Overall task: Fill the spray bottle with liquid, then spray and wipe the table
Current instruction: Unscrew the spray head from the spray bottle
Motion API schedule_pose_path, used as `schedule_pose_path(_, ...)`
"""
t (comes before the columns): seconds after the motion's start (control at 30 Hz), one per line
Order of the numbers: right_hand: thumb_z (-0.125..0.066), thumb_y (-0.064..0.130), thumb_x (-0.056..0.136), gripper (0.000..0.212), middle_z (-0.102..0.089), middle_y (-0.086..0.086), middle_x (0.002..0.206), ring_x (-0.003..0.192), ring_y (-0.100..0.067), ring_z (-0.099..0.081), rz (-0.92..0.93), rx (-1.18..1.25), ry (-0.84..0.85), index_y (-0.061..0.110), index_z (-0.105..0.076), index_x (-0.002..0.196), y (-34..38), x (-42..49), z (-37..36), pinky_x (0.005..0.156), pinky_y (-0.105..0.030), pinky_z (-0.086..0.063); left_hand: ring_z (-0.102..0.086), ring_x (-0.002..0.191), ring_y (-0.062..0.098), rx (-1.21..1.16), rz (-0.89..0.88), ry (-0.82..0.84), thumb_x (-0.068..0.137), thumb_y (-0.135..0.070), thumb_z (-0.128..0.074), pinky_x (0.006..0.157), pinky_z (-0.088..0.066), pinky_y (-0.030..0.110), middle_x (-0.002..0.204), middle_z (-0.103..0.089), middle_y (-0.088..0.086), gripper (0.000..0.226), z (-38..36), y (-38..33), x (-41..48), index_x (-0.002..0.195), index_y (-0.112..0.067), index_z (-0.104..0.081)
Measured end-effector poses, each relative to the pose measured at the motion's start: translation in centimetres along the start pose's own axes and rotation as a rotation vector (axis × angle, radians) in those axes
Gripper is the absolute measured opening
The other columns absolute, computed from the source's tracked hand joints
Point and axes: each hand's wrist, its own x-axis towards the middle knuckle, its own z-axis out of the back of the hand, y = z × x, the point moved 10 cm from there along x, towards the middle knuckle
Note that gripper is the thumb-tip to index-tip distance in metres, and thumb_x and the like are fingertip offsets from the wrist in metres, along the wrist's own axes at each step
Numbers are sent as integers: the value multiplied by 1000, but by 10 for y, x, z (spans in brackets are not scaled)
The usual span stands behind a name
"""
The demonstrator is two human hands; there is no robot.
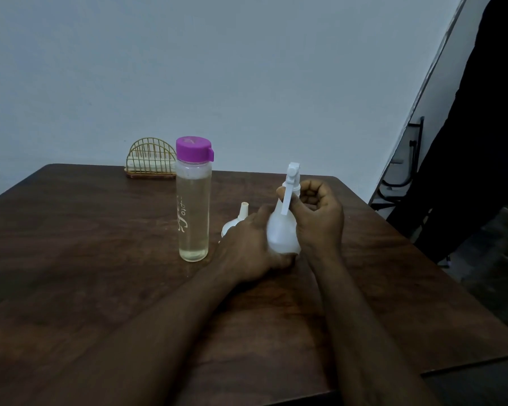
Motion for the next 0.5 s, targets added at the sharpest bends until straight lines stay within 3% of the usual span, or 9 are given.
schedule_pose_path(0.13,-80,35,88,21,-76,8,91,80,-9,-70,36,-53,20,20,-74,102,5,-1,0,70,-28,-55,-54,85,5,-4,27,8,65,-67,-81,73,-49,31,94,-55,-24,81,-1,3,0,132,-41,-44)
schedule_pose_path(0.27,-63,37,95,18,-78,7,93,88,-13,-73,-20,71,159,30,-77,105,3,-7,-10,79,-37,-58,-50,80,-5,-12,24,1,64,-71,-80,65,-40,24,94,-56,-25,73,-1,4,-1,121,-44,-43)
schedule_pose_path(0.4,-69,42,87,19,-77,10,98,94,-14,-72,39,40,158,39,-72,105,10,-9,-11,81,-38,-57,-56,97,-4,-56,62,24,63,-69,-82,79,-50,26,103,-59,-25,80,-7,11,1,132,-48,-46)
schedule_pose_path(0.5,-86,37,79,35,-75,13,101,94,-9,-72,83,-65,66,32,-67,108,13,-10,-8,77,-30,-58,-61,98,-4,-123,108,0,58,-67,-85,79,-48,13,98,-50,-33,84,-7,18,0,130,-45,-47)
